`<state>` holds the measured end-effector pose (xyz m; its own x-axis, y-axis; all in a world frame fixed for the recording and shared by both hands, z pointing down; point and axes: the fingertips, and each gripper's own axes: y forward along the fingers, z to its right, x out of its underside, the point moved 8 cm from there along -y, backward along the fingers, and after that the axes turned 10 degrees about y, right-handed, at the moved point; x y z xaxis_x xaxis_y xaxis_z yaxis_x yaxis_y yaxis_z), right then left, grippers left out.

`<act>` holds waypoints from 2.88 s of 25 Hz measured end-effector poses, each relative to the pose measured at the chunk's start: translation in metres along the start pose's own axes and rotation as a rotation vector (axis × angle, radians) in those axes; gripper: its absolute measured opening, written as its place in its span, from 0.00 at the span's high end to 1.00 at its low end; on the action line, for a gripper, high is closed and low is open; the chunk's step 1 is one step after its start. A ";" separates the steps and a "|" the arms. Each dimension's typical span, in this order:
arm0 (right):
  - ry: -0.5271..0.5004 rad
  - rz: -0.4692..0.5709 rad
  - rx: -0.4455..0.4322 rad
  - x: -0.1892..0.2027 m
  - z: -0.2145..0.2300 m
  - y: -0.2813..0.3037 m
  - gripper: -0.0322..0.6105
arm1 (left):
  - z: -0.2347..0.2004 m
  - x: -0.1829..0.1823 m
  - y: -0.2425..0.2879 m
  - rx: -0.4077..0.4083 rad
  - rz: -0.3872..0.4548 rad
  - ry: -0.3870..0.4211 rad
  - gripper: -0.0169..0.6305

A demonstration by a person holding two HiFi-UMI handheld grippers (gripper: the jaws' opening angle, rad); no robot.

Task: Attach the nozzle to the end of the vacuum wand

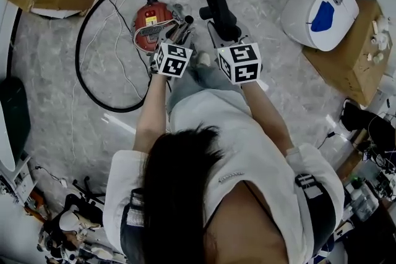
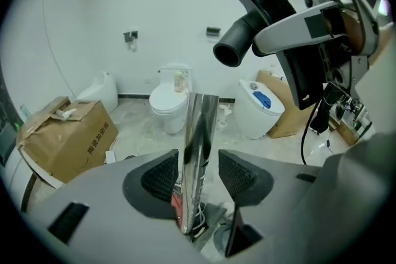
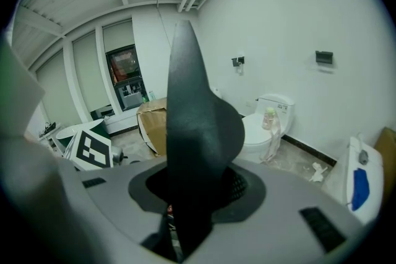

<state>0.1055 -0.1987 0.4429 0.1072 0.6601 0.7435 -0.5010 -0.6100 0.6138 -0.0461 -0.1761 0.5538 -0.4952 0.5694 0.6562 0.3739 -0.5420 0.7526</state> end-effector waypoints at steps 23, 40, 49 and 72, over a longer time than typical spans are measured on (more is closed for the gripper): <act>0.018 -0.081 -0.007 0.020 -0.002 0.020 0.73 | -0.006 0.004 0.013 0.042 0.117 -0.016 0.74; 0.016 -0.141 -0.083 0.025 -0.013 0.036 0.73 | -0.009 0.007 0.013 0.074 0.134 0.001 0.74; -0.063 -0.156 -0.089 0.019 -0.022 0.041 0.73 | -0.012 0.008 0.013 0.090 0.141 0.010 0.74; -0.412 -0.392 -0.150 0.010 -0.035 0.056 0.75 | -0.012 0.006 0.014 0.133 0.105 0.080 0.75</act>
<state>0.0489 -0.2111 0.4750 0.6189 0.5805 0.5291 -0.4692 -0.2670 0.8418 -0.0530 -0.1874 0.5678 -0.5068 0.4600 0.7291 0.5250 -0.5062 0.6842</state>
